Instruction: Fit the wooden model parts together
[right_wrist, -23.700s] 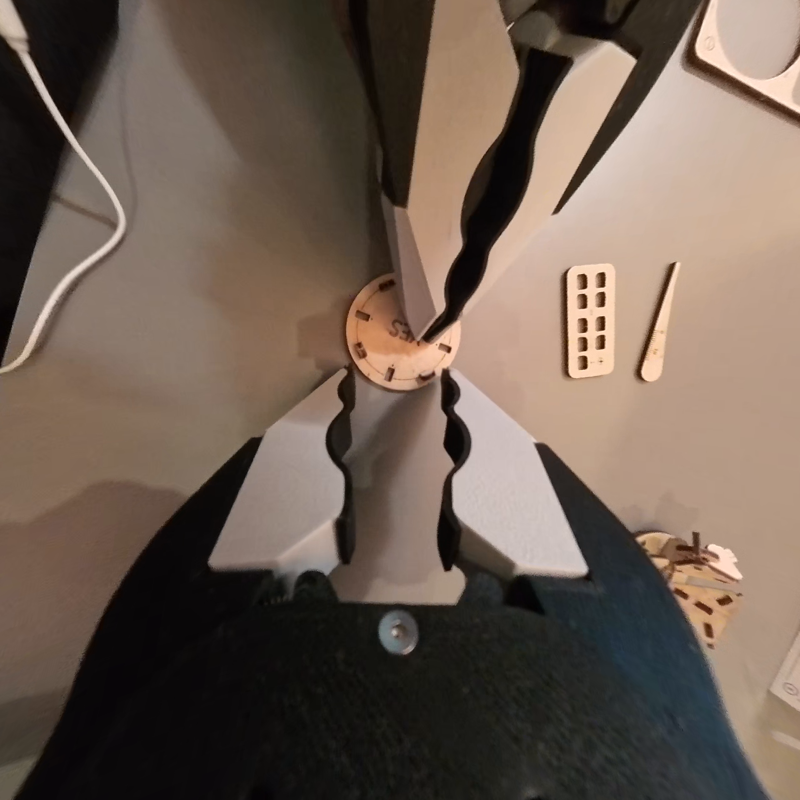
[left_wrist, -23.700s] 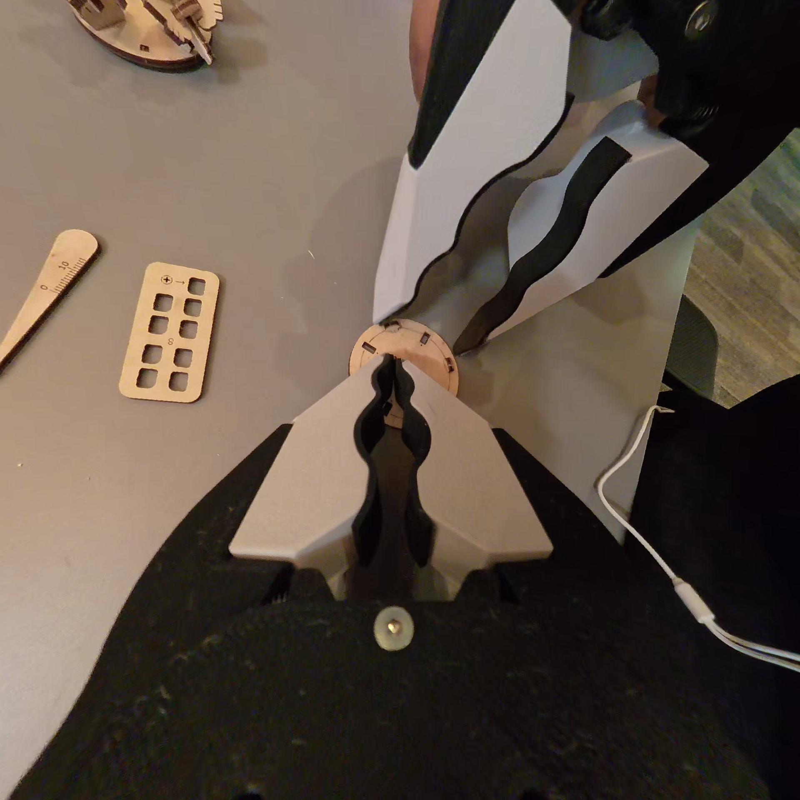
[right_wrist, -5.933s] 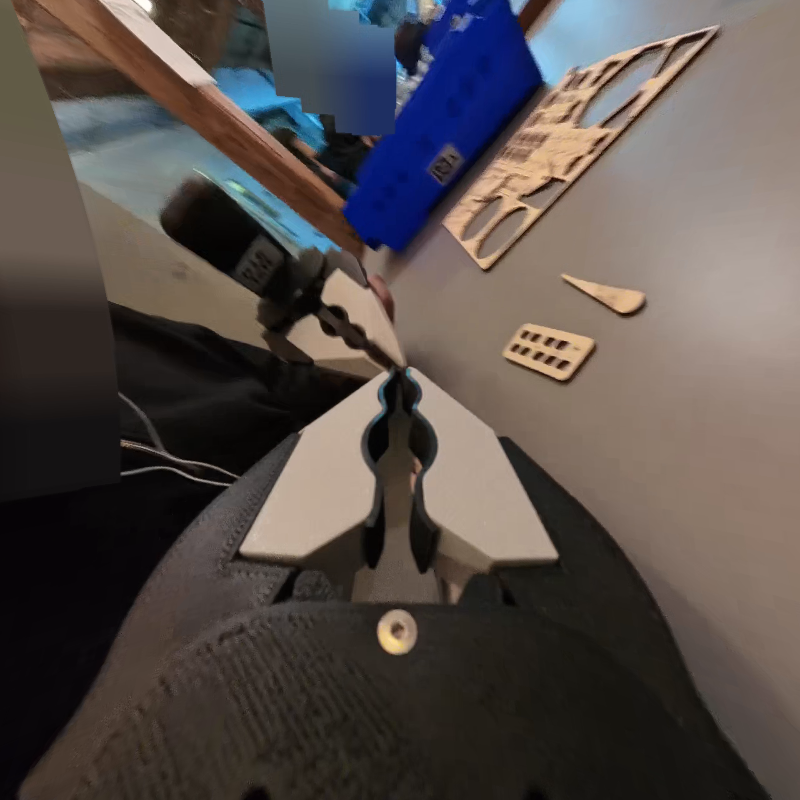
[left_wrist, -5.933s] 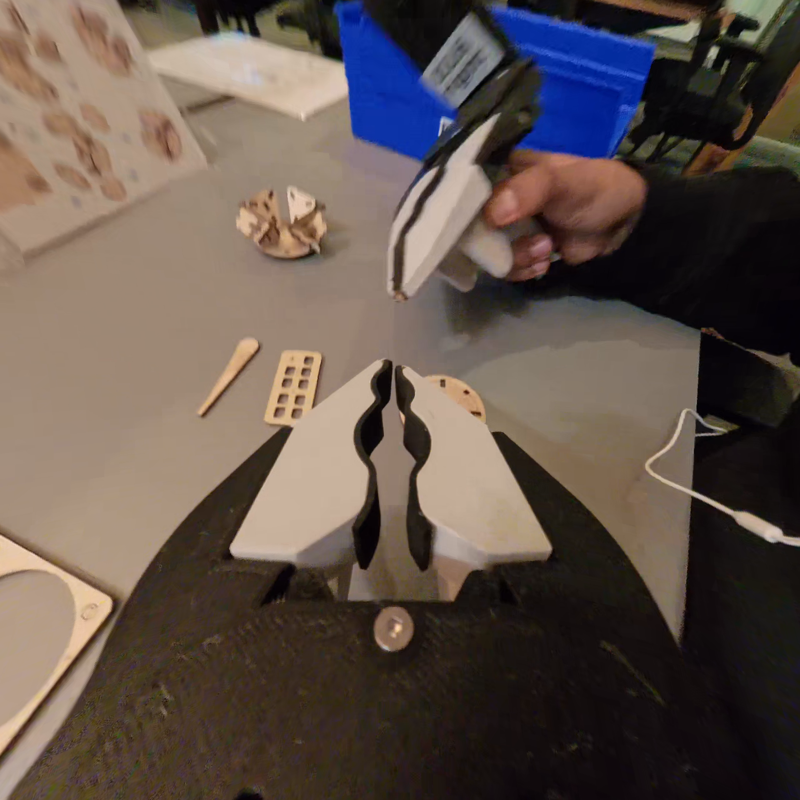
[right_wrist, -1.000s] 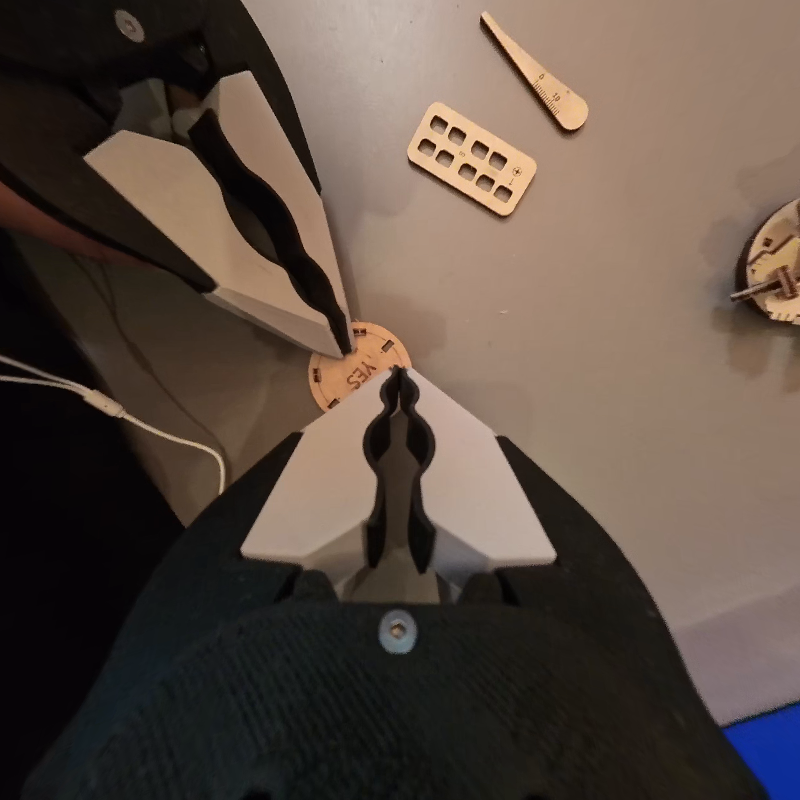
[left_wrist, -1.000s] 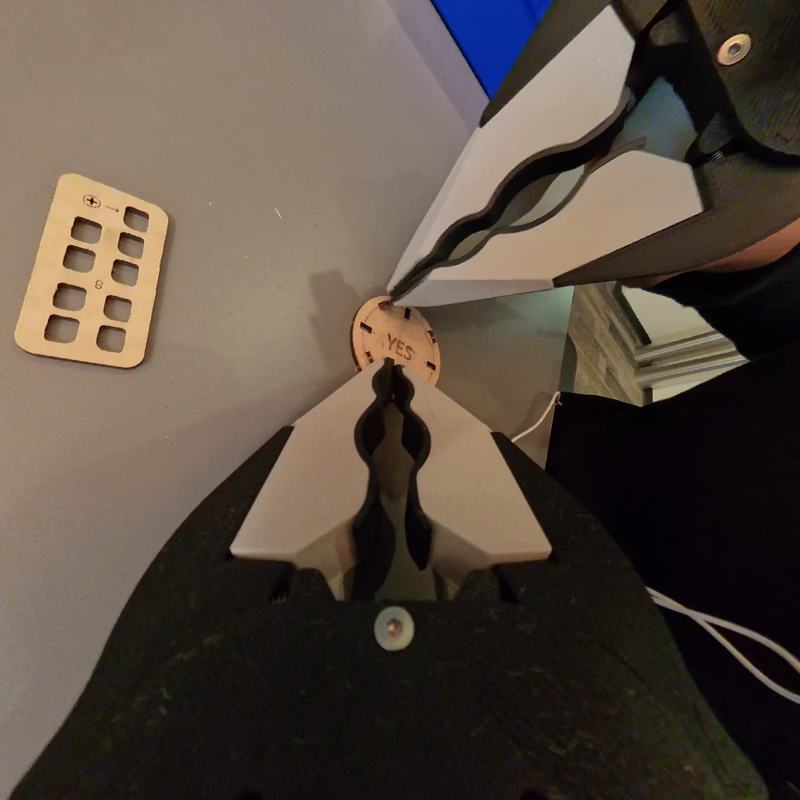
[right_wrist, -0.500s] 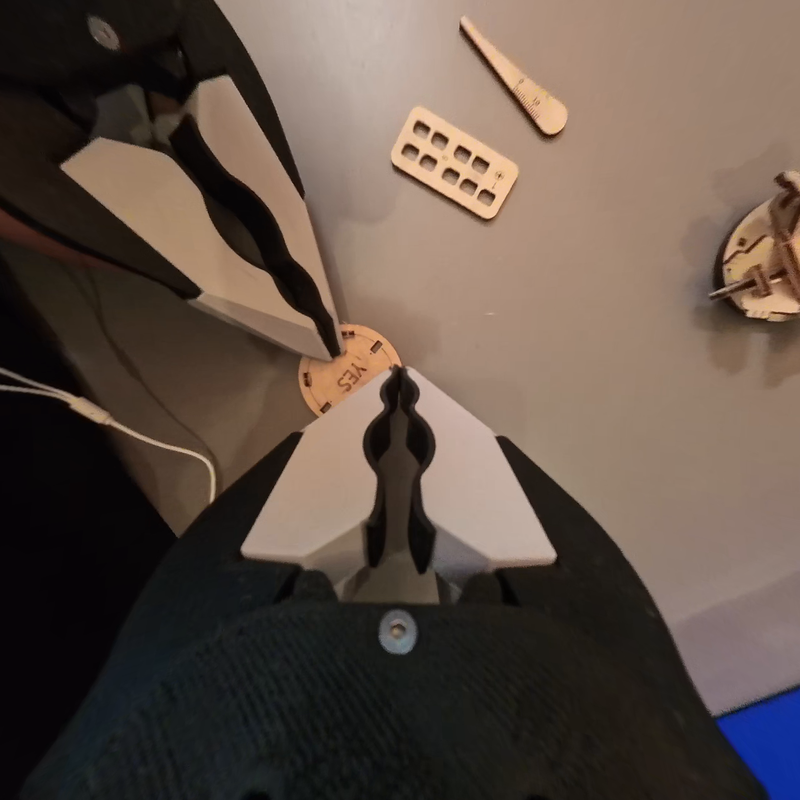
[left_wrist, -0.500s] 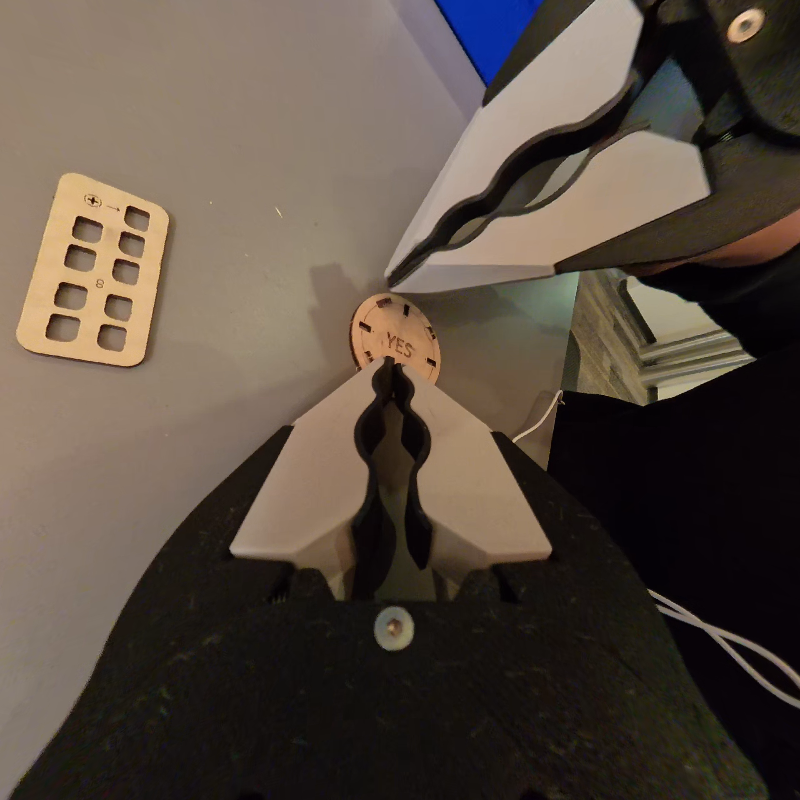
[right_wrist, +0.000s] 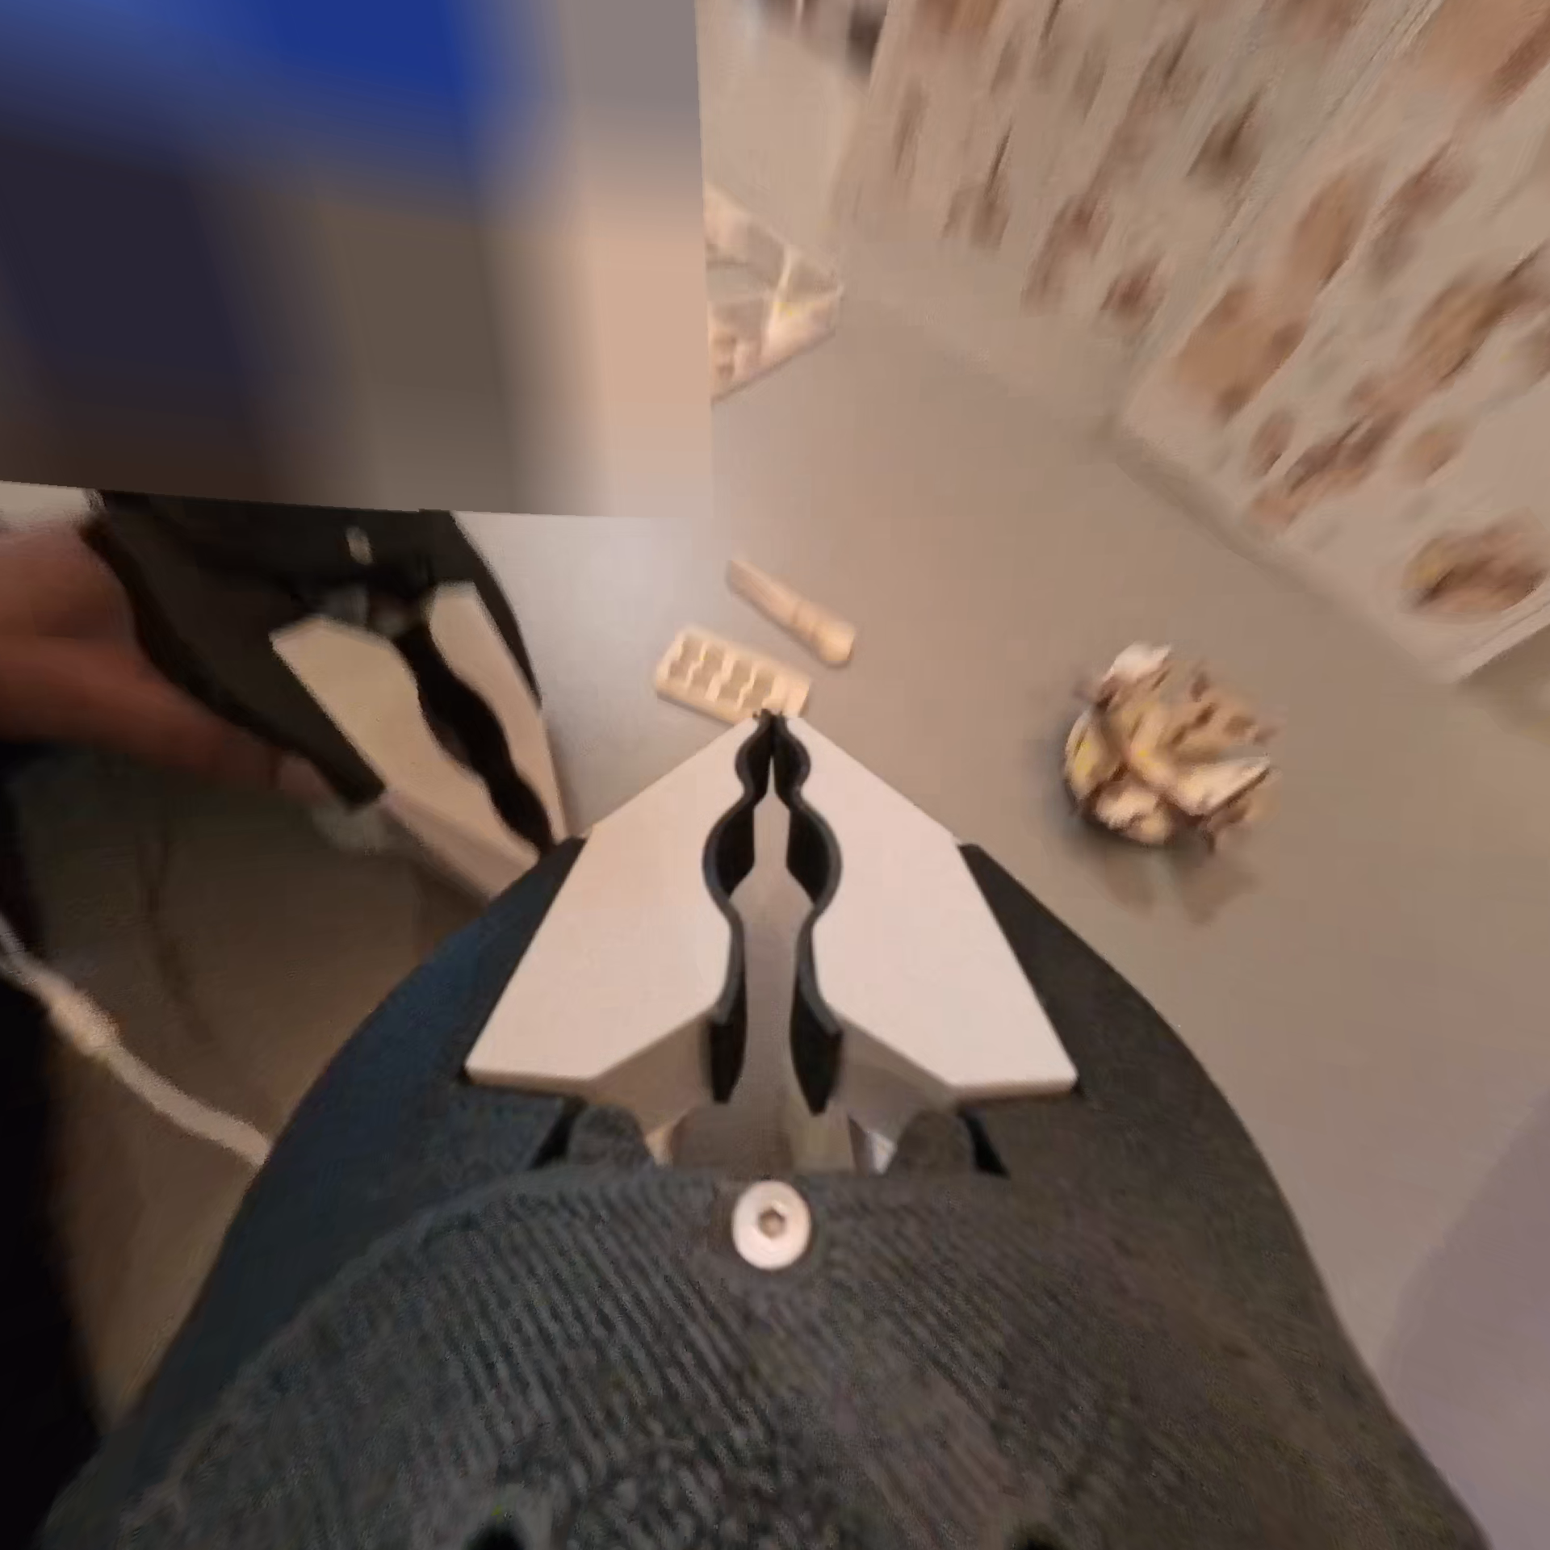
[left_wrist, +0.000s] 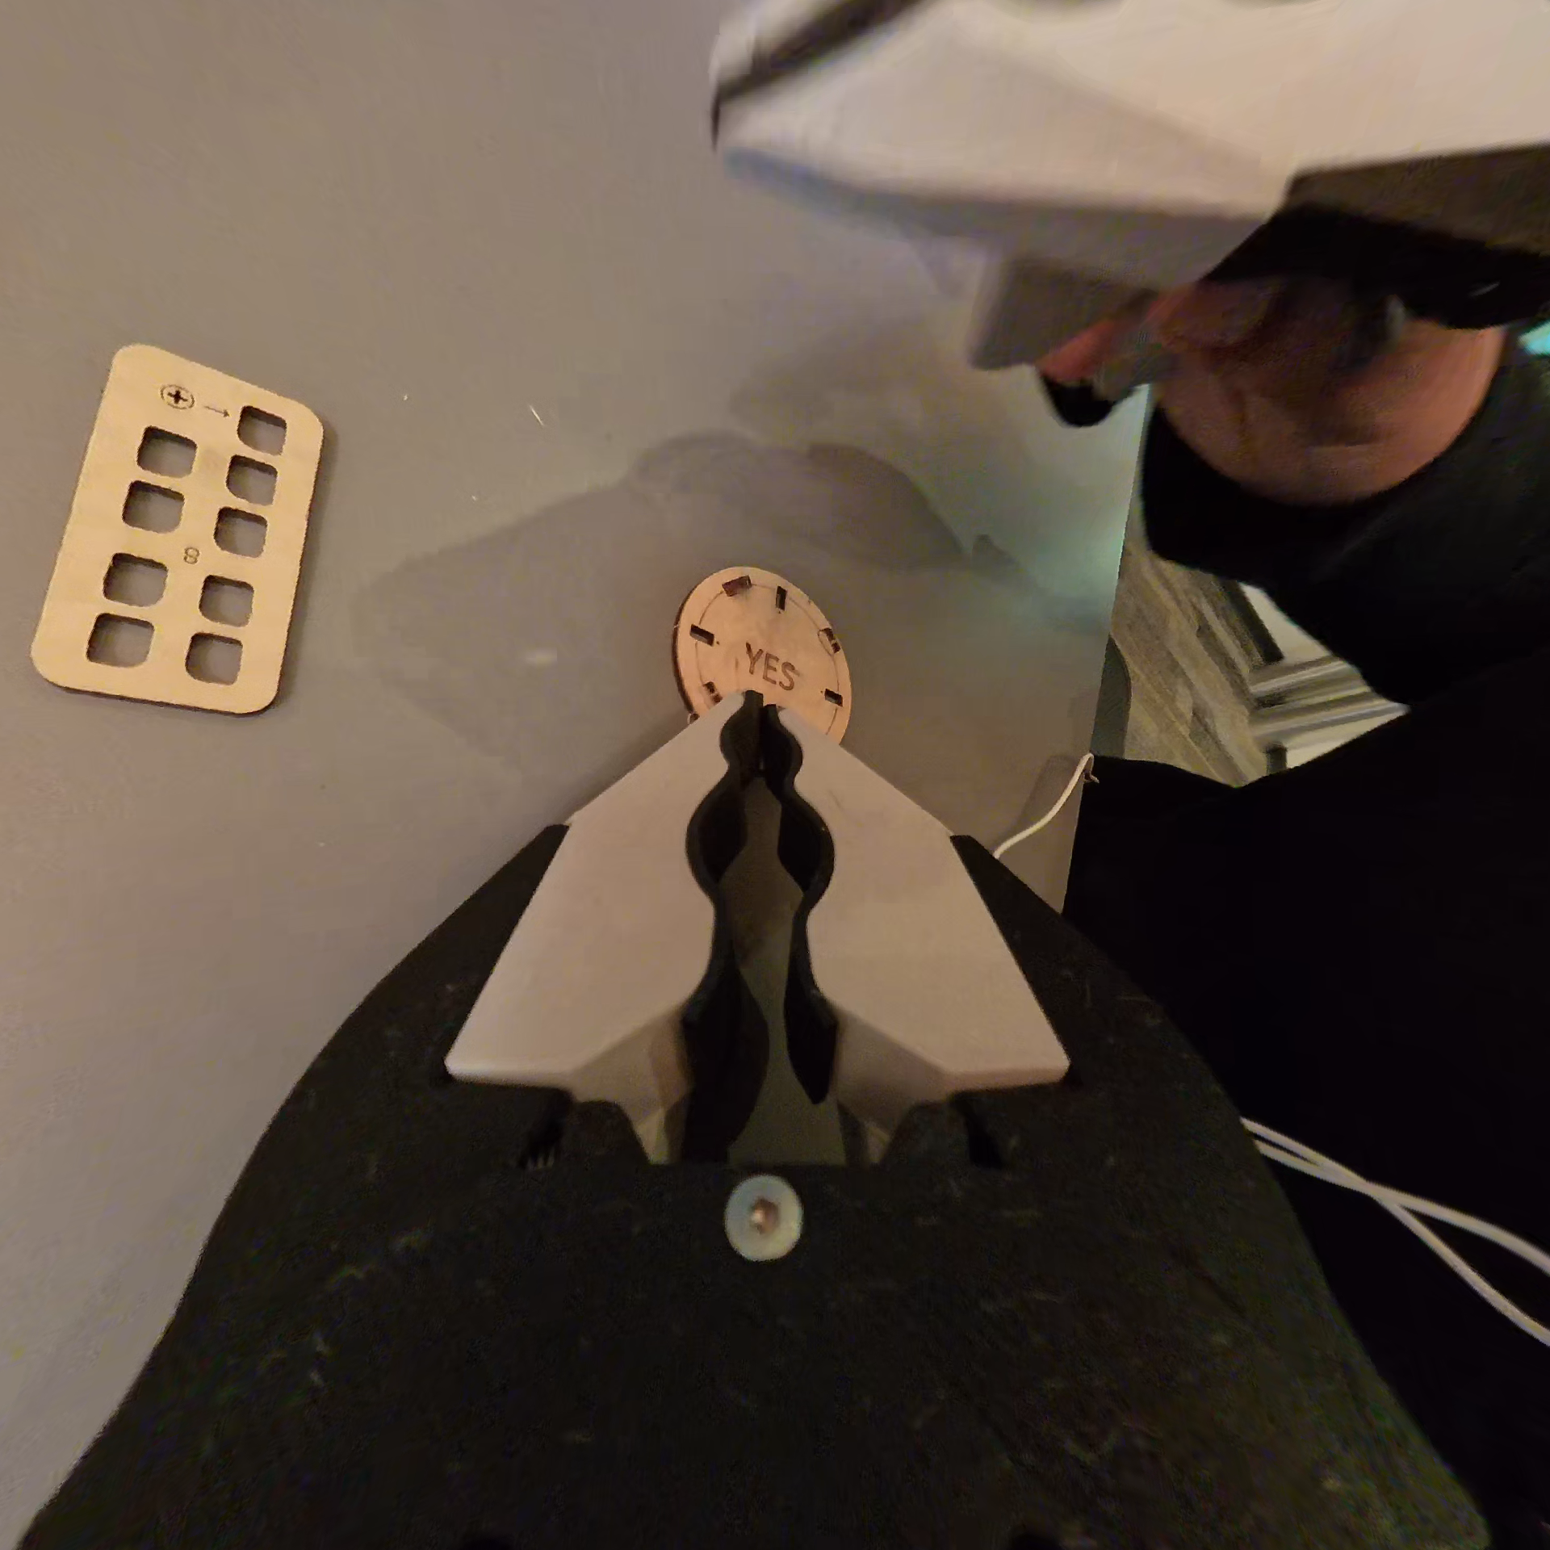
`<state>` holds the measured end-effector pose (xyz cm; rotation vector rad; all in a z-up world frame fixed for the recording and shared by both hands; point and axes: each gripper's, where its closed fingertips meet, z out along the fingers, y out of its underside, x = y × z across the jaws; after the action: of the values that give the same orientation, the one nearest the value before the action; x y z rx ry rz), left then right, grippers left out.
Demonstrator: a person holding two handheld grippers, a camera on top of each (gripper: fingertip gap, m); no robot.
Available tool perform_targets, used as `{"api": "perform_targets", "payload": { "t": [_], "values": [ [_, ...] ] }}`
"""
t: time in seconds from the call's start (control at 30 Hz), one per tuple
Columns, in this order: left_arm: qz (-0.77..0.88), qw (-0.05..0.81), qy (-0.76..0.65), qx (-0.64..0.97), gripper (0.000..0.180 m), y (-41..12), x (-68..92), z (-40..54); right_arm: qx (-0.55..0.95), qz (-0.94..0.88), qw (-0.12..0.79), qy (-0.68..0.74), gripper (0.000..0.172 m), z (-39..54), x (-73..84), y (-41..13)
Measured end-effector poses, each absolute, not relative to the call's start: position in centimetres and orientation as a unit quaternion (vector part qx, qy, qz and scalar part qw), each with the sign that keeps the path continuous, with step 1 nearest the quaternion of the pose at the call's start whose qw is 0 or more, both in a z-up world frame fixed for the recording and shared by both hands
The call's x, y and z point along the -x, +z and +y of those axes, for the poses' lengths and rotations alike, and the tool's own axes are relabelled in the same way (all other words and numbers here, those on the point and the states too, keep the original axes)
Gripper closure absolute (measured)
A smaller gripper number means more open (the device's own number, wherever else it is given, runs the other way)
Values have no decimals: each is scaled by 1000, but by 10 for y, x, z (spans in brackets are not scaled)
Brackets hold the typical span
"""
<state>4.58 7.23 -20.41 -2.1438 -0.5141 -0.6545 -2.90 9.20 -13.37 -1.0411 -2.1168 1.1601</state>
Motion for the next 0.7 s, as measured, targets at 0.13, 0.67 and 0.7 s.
{"api": "perform_targets", "payload": {
  "t": [0.13,0.67,0.7],
  "values": [
    [-200,423,-253,847,180,-199,-45,72,353,-624,285,636,172,78,46,-88],
    [-200,414,-205,864,180,-205,-41,83,374,-489,411,672,172,78,71,-62],
    [-198,414,-200,866,180,-205,-41,83,377,-477,416,676,172,81,70,-56]
  ]
}}
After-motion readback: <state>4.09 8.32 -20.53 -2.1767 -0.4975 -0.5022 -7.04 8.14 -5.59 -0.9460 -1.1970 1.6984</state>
